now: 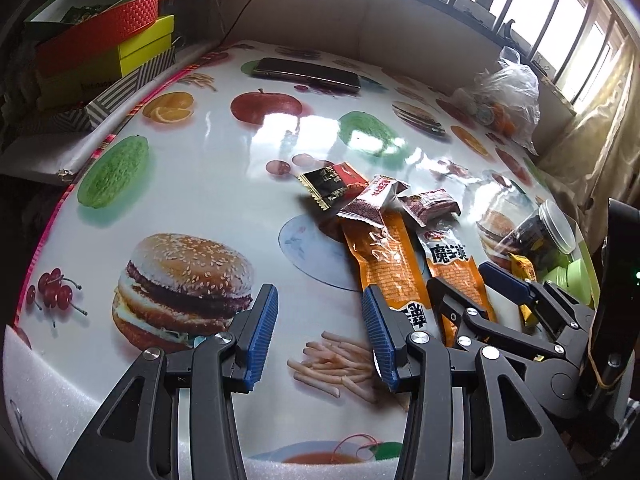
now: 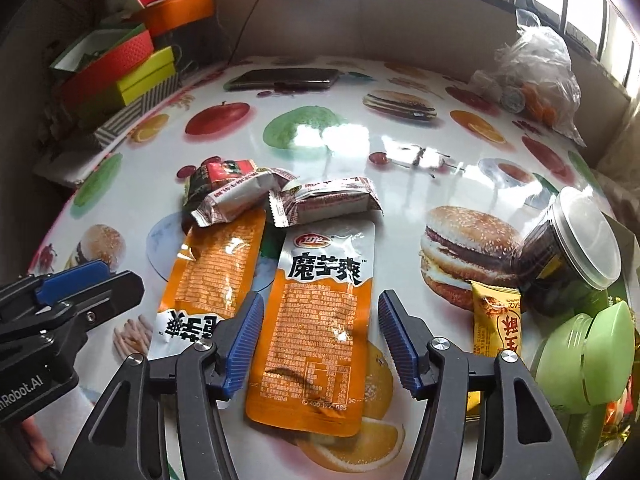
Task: Organize snacks
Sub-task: 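Grasp an orange konjac packet with the right gripper, then grasp the other orange konjac packet with the left gripper while the right gripper holds its packet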
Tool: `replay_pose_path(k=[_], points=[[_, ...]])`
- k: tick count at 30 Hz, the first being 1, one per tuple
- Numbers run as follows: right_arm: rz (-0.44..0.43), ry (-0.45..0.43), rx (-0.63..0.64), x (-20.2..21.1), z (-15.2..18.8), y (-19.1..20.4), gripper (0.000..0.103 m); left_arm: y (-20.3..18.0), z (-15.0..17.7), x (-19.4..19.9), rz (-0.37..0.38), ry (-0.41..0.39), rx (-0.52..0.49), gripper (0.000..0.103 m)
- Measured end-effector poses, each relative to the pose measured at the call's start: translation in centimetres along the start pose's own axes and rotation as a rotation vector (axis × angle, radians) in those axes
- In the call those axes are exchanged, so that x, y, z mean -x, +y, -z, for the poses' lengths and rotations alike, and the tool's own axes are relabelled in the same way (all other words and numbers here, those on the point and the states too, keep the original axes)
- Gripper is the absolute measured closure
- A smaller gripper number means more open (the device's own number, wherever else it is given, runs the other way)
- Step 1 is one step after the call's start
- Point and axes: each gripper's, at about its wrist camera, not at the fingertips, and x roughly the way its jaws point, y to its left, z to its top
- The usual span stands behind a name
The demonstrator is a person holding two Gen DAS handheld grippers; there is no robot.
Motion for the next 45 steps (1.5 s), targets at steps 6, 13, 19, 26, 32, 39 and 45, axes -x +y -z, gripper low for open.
replay_pose_path(k=[6, 13, 19, 26, 32, 39, 45], points=[[0.007, -0.002, -0.015, 0.4, 0.5, -0.7, 0.046, -0.4, -0.2, 0.0, 0.013, 0.002, -0.008, 0.057], [-0.004, -0.016, -0.048, 1.2, 1.2, -1.6, 0.053, -1.3, -0.4, 0.0, 0.031, -0.001, -0.024, 0.057], [-0.019, -0.024, -0.081, 1.8, 1.6, -2.4, 0.058, -3.0, -0.5, -0.7, 0.062, 0.035, -0.067, 0.057], [-0.014, -0.028, -0.093, 2.4, 2.4, -3.2, 0.061, -4.8, -0.7, -1.8, 0.076, 0.068, -0.092, 0.049], [-0.020, -0.031, -0.112, 2.8, 2.9, -3.8, 0.061, -5.9, -0.8, -2.7, 0.045, 0.093, -0.131, 0.049], [-0.033, -0.034, -0.117, 2.8, 3.0, -4.0, 0.061, -6.4, -0.7, -3.2, -0.021, 0.090, -0.158, 0.049], [-0.038, -0.037, -0.118, 2.8, 3.0, -4.0, 0.060, -6.0, -0.8, -3.2, -0.079, 0.076, -0.153, 0.049]])
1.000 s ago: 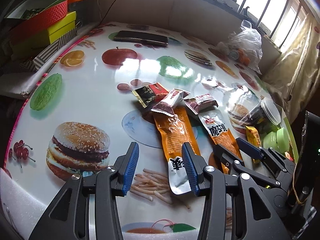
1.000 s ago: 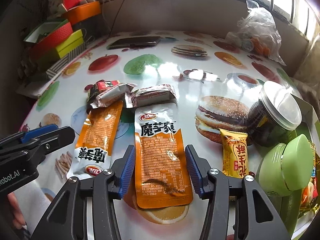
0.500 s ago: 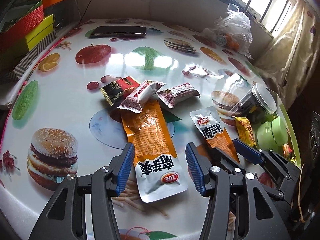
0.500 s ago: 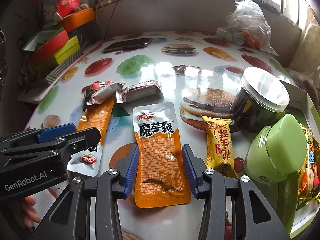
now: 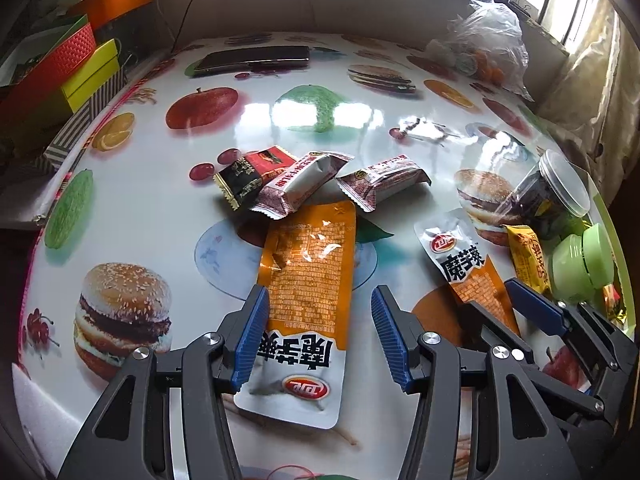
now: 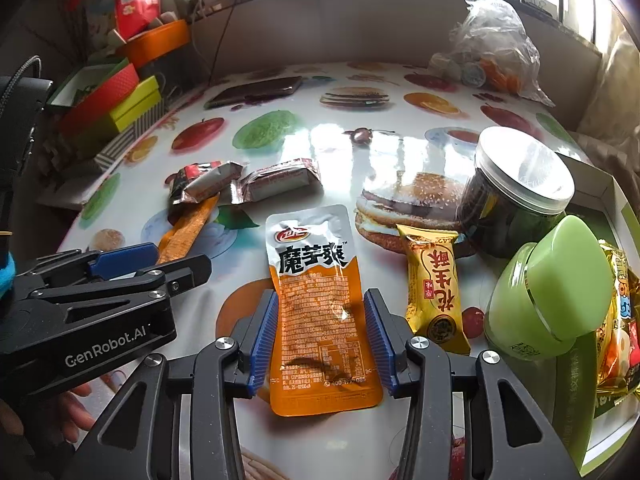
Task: Organize snacks
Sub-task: 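Grasp the other orange konjac packet with the left gripper while the right gripper holds its packet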
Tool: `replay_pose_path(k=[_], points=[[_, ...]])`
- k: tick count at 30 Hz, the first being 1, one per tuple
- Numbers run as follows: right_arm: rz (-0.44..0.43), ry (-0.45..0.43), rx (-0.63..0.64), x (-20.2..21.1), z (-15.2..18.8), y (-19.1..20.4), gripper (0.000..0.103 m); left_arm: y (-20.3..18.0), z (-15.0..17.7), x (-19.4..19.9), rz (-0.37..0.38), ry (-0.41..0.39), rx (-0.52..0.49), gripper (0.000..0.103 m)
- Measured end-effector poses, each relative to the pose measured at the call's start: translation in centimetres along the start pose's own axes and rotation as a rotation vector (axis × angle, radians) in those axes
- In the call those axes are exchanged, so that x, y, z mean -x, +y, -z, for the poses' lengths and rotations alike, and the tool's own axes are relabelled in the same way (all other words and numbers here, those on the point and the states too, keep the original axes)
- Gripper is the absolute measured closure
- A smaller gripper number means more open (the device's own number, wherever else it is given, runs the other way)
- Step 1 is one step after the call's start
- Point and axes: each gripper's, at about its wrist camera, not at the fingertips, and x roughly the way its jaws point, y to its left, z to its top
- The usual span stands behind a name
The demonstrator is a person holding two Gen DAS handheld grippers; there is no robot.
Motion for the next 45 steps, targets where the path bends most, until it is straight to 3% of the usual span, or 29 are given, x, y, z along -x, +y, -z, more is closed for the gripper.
replay_pose_path(k=[8, 12, 14, 21, 32, 34, 36, 45], points=[[-0.002, -0.001, -0.002, 0.0, 0.0, 0.0, 0.060, 0.8, 0.2, 0.3, -0.026, -0.019, -0.044, 0.049], [-0.001, -0.001, -0.001, 0.0, 0.0, 0.0, 0.060, 0.9, 0.3, 0.2, 0.014, -0.015, -0.077, 0.048], [-0.001, -0.001, 0.000, 0.0, 0.0, 0.0, 0.060, 0.7, 0.4, 0.2, 0.052, -0.010, -0.099, 0.040], [-0.001, -0.001, 0.000, 0.0, 0.0, 0.0, 0.060, 0.2, 0.3, -0.6, -0.018, 0.002, -0.111, 0.038], [0.000, -0.001, 0.000, 0.0, 0.0, 0.0, 0.060, 0.6, 0.3, -0.6, -0.029, 0.002, -0.071, 0.038], [0.000, -0.001, 0.000, 0.0, 0.0, 0.0, 0.060, 0.7, 0.3, -0.5, -0.025, -0.002, -0.068, 0.041], [0.001, -0.001, 0.001, 0.0, 0.0, 0.0, 0.060, 0.8, 0.4, -0.3, -0.022, -0.009, -0.066, 0.050], [0.003, 0.000, 0.002, 0.0, 0.1, 0.0, 0.060, 1.2, 0.6, 0.1, 0.014, -0.016, -0.042, 0.054]])
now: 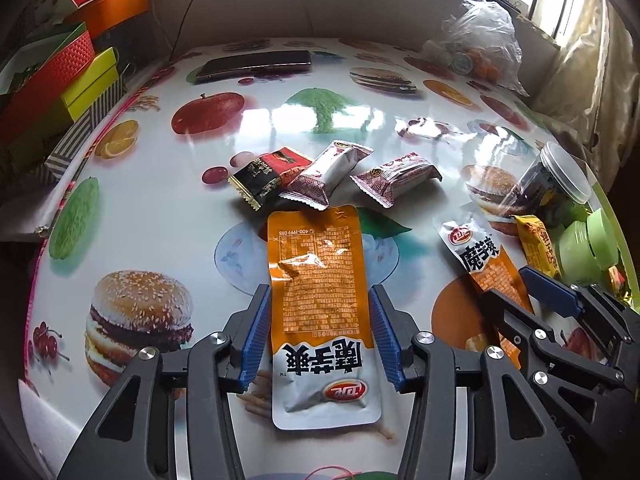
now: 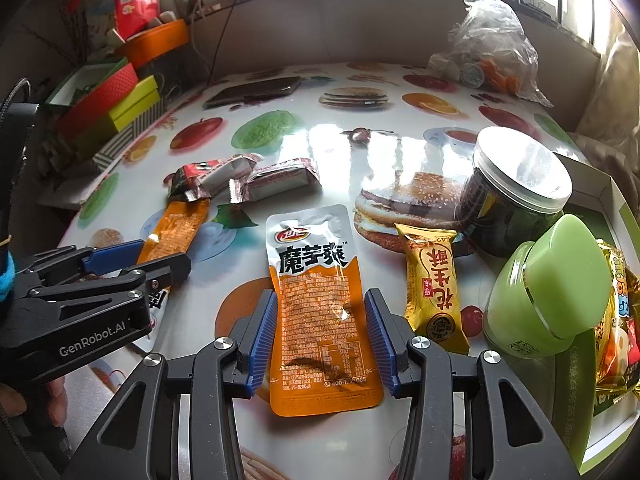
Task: Organize snacks
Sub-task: 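Grasp the other orange konjac packet with the left gripper while the right gripper holds its packet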
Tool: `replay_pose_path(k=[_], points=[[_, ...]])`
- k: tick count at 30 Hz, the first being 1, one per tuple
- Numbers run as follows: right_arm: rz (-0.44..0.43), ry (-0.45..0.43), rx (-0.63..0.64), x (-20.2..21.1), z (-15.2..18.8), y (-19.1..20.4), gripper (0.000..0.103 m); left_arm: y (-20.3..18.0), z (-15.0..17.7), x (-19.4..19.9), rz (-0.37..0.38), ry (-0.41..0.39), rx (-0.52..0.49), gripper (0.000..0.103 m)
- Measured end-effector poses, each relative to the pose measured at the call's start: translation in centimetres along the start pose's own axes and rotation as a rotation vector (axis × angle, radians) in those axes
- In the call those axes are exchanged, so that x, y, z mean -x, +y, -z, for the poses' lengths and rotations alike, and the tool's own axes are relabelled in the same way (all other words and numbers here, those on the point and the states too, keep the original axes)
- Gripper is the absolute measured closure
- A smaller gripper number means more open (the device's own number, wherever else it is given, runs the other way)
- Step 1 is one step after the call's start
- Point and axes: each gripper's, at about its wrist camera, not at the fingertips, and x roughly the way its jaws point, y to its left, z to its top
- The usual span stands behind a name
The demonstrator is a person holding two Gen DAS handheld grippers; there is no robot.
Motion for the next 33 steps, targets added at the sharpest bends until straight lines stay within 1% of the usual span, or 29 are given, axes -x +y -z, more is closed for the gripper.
replay_pose_path(k=[5, 10, 19, 33], points=[[0.006, -0.002, 0.001, 0.1, 0.1, -0.2, 0.061, 0.0, 0.2, 0.3, 0.012, -0.005, 0.005, 0.058], [0.004, -0.005, 0.006, 0.4, 0.2, 0.0, 0.061, 0.0, 0.4, 0.5, 0.017, -0.008, 0.011, 0.058], [0.007, -0.025, 0.001, 1.1, 0.2, 0.1, 0.062, -0.7, 0.5, 1.8, 0.025, -0.037, -0.005, 0.058], [0.007, -0.087, -0.002, 4.6, 0.0, 0.0, 0.062, -1.6, 0.2, 4.8, 0.049, -0.102, -0.026, 0.058]])
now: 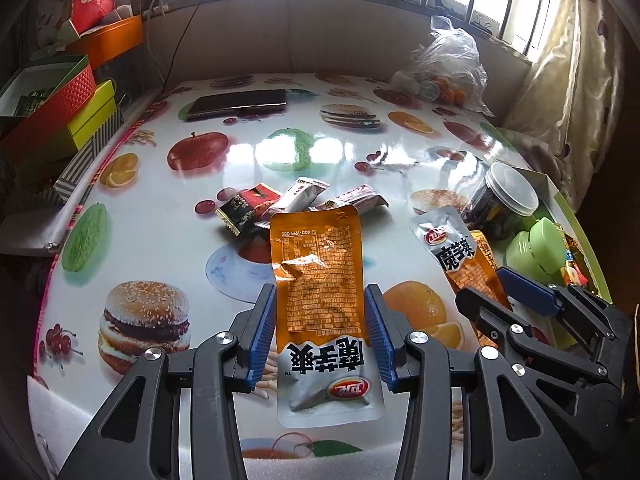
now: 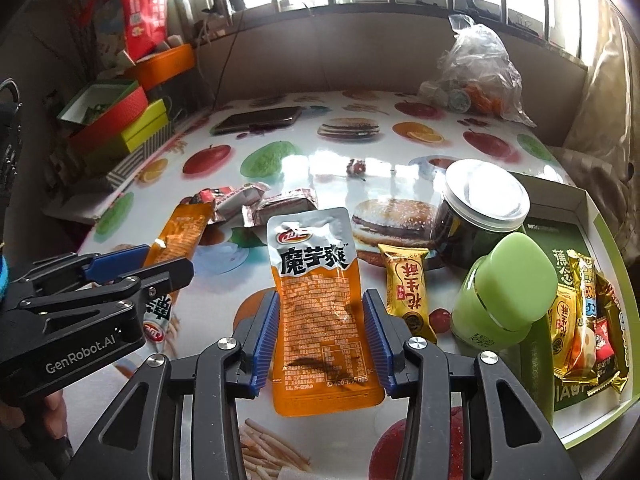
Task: Organize snacks
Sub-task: 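Grasp the other orange konjac packet with the left gripper while the right gripper holds its packet, then carry both orange packets over the green box with both grippers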
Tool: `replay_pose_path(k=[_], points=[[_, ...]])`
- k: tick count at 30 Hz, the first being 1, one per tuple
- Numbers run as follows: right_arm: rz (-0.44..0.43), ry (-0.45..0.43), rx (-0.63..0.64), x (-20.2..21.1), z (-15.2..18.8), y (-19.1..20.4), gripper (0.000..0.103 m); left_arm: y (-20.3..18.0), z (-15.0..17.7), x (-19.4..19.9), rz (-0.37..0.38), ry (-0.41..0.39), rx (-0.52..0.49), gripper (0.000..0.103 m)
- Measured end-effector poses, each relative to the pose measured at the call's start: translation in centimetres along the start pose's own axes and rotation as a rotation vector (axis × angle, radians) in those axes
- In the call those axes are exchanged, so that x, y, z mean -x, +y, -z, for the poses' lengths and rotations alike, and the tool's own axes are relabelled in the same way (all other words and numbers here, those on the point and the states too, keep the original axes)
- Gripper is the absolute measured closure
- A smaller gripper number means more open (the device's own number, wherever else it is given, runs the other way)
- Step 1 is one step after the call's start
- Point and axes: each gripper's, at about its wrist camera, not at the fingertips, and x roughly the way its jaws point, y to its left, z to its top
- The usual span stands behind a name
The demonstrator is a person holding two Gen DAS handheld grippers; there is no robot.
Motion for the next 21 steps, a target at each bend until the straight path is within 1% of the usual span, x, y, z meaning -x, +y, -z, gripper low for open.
replay_pose_path(k=[12, 21], points=[[0.003, -0.070, -0.005, 3.8, -0.8, -0.3, 0.062, -1.2, -1.3, 2.4, 0.025, -0.061, -0.015, 0.058], [0.030, -0.117, -0.028, 6.5, -0.9, -1.5, 0.062, -3.3, -2.2, 3.9, 0.067, -0.098, -0.047, 0.058]])
